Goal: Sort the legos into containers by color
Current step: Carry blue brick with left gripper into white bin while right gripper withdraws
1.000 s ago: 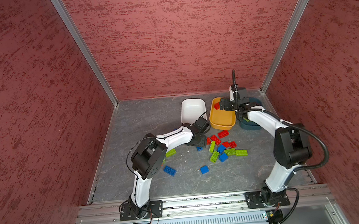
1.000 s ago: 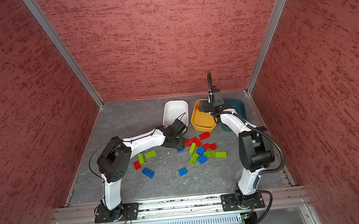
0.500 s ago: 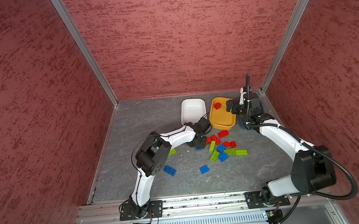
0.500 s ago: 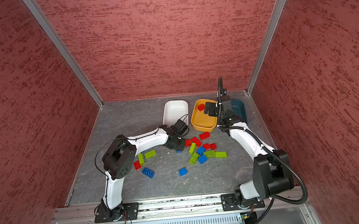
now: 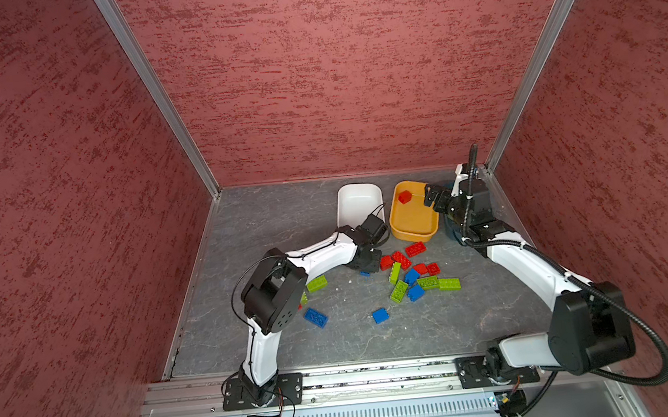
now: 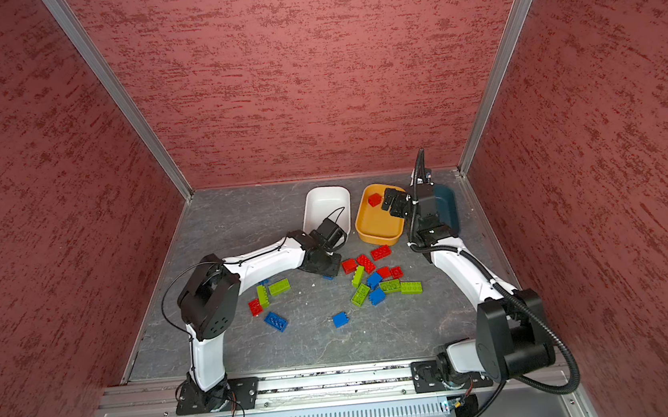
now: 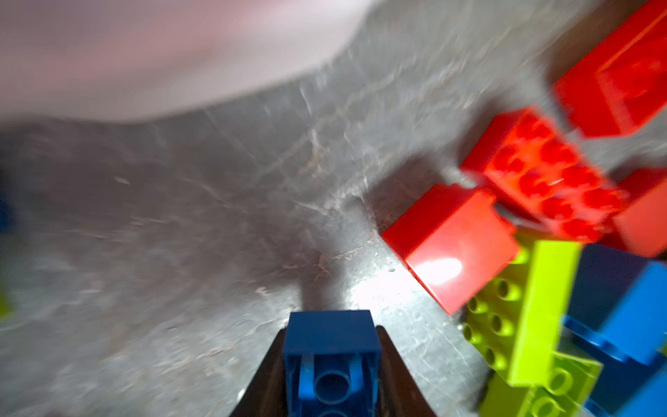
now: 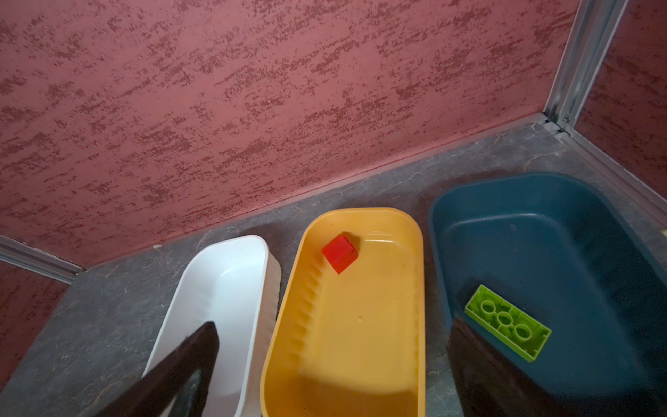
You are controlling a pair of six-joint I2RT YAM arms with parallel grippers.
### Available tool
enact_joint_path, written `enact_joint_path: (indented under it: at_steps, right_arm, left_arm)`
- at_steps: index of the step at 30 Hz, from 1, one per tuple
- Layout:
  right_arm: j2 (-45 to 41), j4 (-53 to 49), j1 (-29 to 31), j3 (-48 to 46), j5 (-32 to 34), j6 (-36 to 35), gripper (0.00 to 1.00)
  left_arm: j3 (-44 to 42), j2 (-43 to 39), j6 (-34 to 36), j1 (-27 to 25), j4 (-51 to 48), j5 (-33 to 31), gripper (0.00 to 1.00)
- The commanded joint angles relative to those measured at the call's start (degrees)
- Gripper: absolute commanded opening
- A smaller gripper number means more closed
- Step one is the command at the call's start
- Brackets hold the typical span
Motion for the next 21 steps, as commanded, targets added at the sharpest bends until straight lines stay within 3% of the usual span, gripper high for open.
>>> enact_joint_path:
  at_steps: [1, 8, 21]
  right_arm:
    - [-1.57, 2.85, -0.27, -0.3, 0.42, 0.79, 0.99]
    - [-2.44, 2.81, -0.24, -1.97, 1.69, 2.54, 0.99]
    - [-6.37, 0.91, -0.25, -5.45, 4.6, 4.62, 0.99]
  left_arm:
    - [-0.2, -6.17, 2.87, 1.7, 3.83, -2.2, 0.2]
    - [2.34, -7.39, 8.61, 5.54, 15.4, -2.04, 0.21]
    - [28.9, 16.42, 11.13, 11.78, 14.52, -3.19, 0.21]
